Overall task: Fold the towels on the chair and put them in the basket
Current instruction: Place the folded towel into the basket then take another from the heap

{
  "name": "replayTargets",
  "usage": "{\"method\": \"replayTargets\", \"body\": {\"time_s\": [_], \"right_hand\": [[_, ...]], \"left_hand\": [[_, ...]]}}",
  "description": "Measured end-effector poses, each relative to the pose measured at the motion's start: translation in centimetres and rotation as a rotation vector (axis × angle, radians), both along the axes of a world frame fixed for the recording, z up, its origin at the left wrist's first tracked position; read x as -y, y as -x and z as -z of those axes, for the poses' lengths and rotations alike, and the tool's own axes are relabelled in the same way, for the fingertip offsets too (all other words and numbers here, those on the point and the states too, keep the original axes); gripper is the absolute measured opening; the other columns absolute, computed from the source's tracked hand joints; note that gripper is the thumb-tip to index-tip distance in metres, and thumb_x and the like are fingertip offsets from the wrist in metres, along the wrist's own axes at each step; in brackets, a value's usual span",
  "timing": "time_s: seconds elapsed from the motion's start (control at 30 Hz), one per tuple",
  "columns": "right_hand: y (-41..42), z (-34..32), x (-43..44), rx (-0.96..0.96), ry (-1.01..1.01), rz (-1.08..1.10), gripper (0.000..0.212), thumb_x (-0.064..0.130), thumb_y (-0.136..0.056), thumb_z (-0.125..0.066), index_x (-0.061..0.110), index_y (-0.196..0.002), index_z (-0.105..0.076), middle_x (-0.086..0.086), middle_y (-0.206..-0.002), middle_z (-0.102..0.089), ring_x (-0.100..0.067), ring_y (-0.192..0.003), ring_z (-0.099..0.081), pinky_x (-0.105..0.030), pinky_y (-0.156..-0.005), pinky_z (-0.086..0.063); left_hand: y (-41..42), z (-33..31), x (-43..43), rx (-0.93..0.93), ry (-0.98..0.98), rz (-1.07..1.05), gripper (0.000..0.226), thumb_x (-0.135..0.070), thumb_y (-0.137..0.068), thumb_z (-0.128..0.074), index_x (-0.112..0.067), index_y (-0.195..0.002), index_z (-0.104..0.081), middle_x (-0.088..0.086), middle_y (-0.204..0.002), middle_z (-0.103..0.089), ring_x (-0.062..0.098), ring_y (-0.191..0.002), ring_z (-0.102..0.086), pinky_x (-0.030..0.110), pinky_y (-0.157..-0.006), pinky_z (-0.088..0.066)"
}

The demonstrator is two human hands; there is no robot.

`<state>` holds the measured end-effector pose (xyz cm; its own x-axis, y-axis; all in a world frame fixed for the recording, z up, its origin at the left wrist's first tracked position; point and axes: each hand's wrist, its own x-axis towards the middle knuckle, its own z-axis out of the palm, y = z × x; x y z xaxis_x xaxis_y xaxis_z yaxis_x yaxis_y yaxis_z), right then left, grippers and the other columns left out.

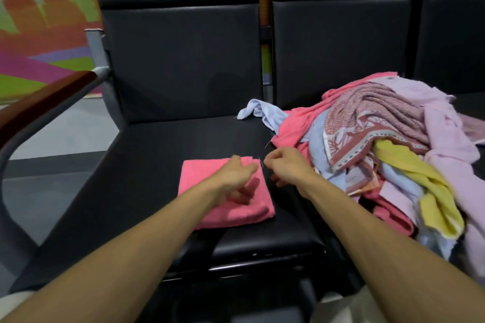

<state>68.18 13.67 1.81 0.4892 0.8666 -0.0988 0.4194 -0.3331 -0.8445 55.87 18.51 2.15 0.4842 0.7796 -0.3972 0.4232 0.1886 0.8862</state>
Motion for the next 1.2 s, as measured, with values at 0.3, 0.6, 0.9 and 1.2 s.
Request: {"method": "replayTargets", "body": {"time_s": [0.3,0.6,0.9,1.2], "right_hand": [[1.8,-0.3,0.2,0.373,-0.016,-0.481,0.013,0.022,-0.092,-0.061,0.021,-0.082,-0.07,0.005,-0.084,-0.073,-0.006,-0.072,-0.066,-0.02,-0.075,-0.049],[4.4,0.3,-2.7,0.729,0.205,-0.657,0.058,0.069,-0.089,-0.035,0.022,-0.089,-0.068,0.002,-0.102,-0.066,-0.014,-0.097,-0.057,-0.04,-0.087,-0.026],[6.7,2.2,-5.2,0.938,0.105,-0.633,0.064,0.062,-0.085,-0.055,0.034,-0.141,-0.041,0.004,-0.152,-0.026,-0.02,-0.139,-0.016,-0.045,-0.113,-0.013],[6.9,1.3,-1.9,0.799,0.083,-0.866,0.064,0.079,-0.072,-0.045,0.027,-0.107,-0.057,0.01,-0.106,-0.051,-0.007,-0.102,-0.045,-0.029,-0.094,-0.037]], "left_hand": [[11.6,2.1,-5.4,-0.423,-0.86,0.452,0.019,-0.024,-0.08,-0.049,-0.03,-0.092,-0.062,-0.011,-0.104,-0.058,0.008,-0.104,-0.055,0.033,-0.099,-0.043],[16.3,1.6,-4.3,-0.298,-0.837,0.635,0.038,-0.05,-0.08,-0.049,-0.023,-0.093,-0.071,-0.014,-0.094,-0.065,0.005,-0.091,-0.058,0.021,-0.086,-0.043],[21.2,2.9,-6.8,-0.331,-0.787,0.719,0.052,-0.046,-0.072,-0.079,-0.041,-0.118,-0.055,-0.026,-0.118,-0.042,-0.001,-0.117,-0.035,0.011,-0.102,-0.026],[21.8,4.1,-7.2,-0.226,-0.892,0.579,0.047,-0.028,-0.074,-0.071,-0.03,-0.12,-0.061,-0.018,-0.114,-0.048,0.001,-0.11,-0.05,0.014,-0.099,-0.036]]}}
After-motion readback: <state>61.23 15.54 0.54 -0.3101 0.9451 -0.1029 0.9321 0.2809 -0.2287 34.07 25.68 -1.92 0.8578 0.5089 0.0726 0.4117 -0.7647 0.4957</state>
